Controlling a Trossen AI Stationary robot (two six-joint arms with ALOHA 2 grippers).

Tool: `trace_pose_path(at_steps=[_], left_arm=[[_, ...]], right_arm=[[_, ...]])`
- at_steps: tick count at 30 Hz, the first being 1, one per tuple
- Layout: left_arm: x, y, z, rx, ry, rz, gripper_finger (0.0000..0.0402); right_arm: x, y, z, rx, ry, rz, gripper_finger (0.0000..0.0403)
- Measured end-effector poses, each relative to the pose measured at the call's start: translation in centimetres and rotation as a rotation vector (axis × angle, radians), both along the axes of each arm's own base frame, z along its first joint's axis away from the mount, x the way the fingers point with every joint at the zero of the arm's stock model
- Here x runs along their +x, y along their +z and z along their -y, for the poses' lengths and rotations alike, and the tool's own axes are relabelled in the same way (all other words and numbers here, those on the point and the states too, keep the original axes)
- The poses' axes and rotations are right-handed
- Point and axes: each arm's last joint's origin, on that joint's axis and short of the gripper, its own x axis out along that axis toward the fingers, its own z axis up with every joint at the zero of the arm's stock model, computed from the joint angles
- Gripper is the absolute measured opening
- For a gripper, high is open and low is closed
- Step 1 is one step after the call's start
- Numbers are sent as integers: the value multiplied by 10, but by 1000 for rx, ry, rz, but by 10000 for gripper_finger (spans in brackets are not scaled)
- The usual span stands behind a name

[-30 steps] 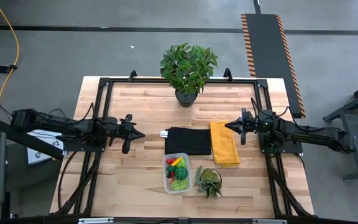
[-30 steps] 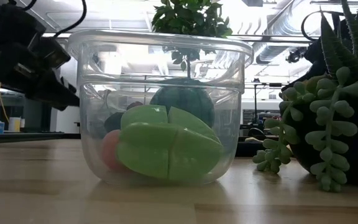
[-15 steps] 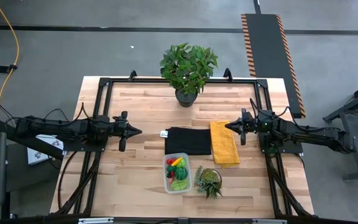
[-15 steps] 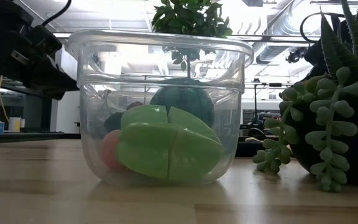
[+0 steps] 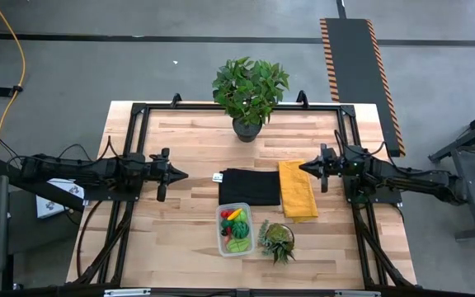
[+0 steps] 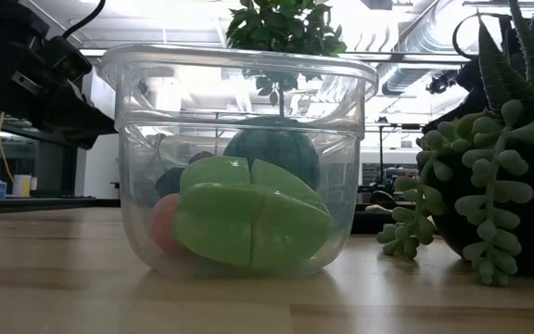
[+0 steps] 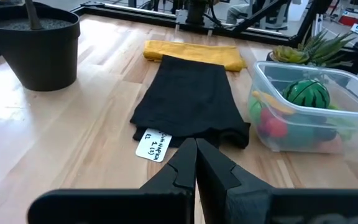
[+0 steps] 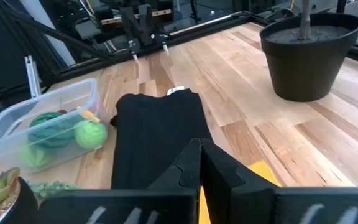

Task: Pick and placing Produce into tupperware
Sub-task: Return to Home Position

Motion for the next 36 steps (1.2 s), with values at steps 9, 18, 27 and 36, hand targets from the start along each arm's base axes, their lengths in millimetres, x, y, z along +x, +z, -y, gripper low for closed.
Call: trace_pose_path(at_steps=[9,18,27,36], left_arm=[[0,0,0,1,0,0,0],[0,0,0,3,9,0,0],[0,0,0,0,12,0,0],[0,0,0,6,15,0,0]], right_arm=[[-2,7,-1,-48,30,76,0],[-6,20,2,-198,-103,185,0],[-10,21,1,-223,-124,200,0],[-14,20,0,-220,-125,201,0]])
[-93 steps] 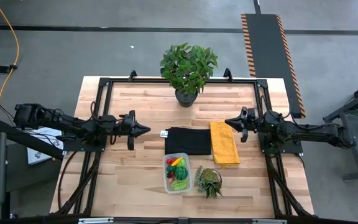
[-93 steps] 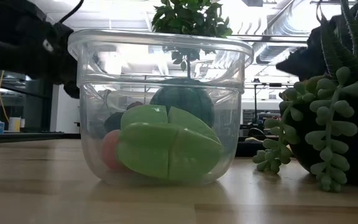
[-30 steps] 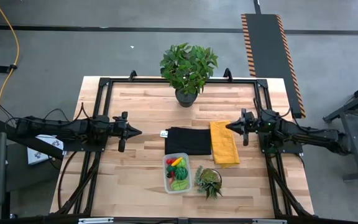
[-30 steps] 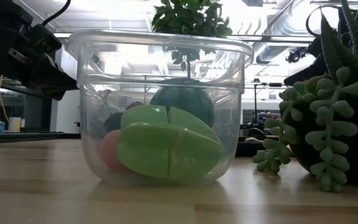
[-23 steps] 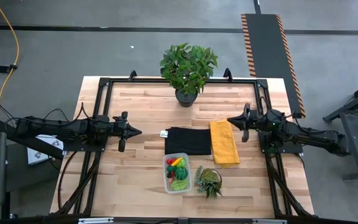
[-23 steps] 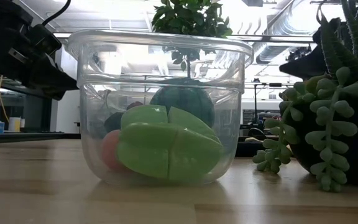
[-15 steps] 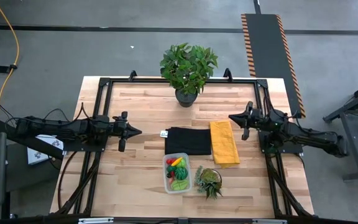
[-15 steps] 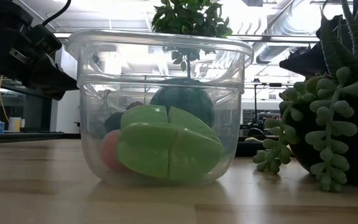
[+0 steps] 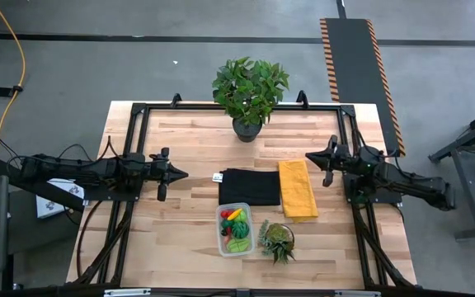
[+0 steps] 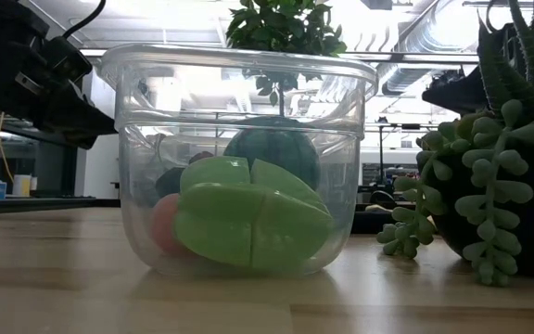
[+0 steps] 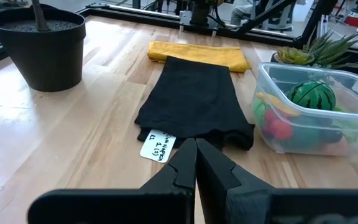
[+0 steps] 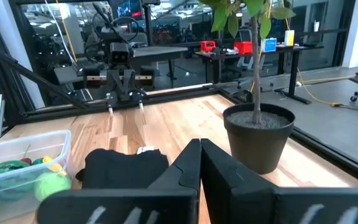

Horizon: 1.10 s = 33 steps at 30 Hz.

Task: Pick and placing Produce into tupperware
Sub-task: Return to Home Position

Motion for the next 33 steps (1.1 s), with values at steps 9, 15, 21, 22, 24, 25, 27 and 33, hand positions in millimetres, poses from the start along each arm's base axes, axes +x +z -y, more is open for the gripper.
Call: trace_pose_path(at_steps=[9,15,21,22,24,25,27,33], left_arm=[[0,0,0,10,-3,-1,0],[0,0,0,25,-8,-4,0],[0,0,0,19,-24,-3,0],[0,0,1,17,-27,-2,0],[0,0,1,-2,-25,0,0],[0,0,1,-5,-24,1,0],[0,0,1,-6,-24,1,0],[0,0,0,-5,-17,1,0]], right_arm=[[0,1,-3,11,35,17,0],[2,1,-10,40,125,19,0],[3,1,-19,68,222,21,0],[3,1,-21,69,235,21,0],[3,1,-23,82,257,21,0],[3,1,-24,88,264,21,0],[3,1,-25,94,273,21,0],[3,1,-25,101,276,21,0]])
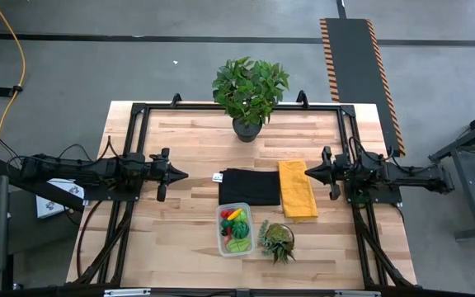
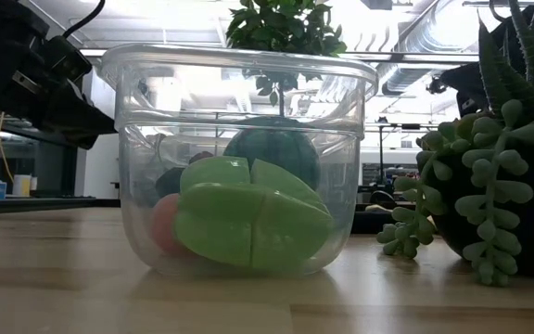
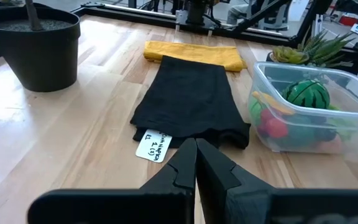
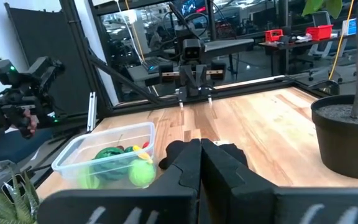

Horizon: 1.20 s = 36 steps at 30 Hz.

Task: Pick and placing Produce into tupperware
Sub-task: Return to Home Position

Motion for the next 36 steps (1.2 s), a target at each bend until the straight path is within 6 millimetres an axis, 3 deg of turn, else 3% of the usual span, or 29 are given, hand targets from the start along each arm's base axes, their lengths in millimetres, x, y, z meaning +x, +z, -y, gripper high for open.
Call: trace_pose_path(at_steps=[36], left_arm=[[0,0,0,-5,2,0,1]], right_arm=[[0,0,0,-9,-3,0,0]])
